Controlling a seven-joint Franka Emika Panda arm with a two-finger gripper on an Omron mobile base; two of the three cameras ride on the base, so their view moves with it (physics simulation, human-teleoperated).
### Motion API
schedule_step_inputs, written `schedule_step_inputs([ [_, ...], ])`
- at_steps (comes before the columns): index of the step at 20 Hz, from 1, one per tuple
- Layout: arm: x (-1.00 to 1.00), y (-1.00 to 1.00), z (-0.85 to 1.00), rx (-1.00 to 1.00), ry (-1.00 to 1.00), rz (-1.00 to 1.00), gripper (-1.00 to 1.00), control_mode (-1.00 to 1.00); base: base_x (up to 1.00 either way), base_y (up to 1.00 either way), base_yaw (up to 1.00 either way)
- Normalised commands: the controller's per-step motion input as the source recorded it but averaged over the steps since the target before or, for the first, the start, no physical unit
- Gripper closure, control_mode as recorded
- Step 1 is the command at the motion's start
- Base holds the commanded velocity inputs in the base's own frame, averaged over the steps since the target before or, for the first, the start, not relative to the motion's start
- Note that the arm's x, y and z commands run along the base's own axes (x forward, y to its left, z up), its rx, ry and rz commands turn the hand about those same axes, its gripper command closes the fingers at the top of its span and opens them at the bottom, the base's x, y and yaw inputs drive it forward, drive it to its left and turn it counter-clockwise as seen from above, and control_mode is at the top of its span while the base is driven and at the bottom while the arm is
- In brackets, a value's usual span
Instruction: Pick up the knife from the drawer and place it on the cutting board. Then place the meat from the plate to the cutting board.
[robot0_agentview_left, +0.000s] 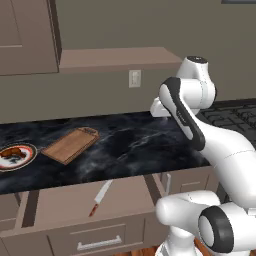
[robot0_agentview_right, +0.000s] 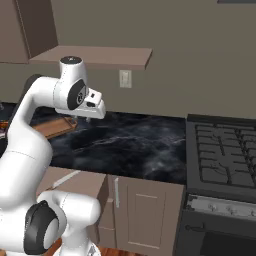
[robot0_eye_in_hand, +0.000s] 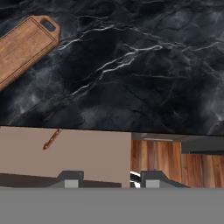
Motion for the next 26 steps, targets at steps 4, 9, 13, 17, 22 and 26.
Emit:
schedule_step_inputs([
  [4, 0.0, 0.0, 0.0, 0.0, 0.0, 0.0, -1.0, 1.0, -0.13, 0.16, 0.0],
  [9, 0.0, 0.0, 0.0, 0.0, 0.0, 0.0, -1.0, 1.0, -0.19, 0.82, -0.07],
  [13, 0.0, 0.0, 0.0, 0.0, 0.0, 0.0, -1.0, 1.0, -0.18, 0.97, -0.11],
  [17, 0.0, 0.0, 0.0, 0.0, 0.0, 0.0, -1.0, 1.0, -0.2, 0.92, -0.09],
  [22, 0.0, 0.0, 0.0, 0.0, 0.0, 0.0, -1.0, 1.0, -0.3, 0.84, -0.02],
  [26, 0.0, 0.0, 0.0, 0.0, 0.0, 0.0, -1.0, 1.0, -0.13, 0.87, 0.0],
])
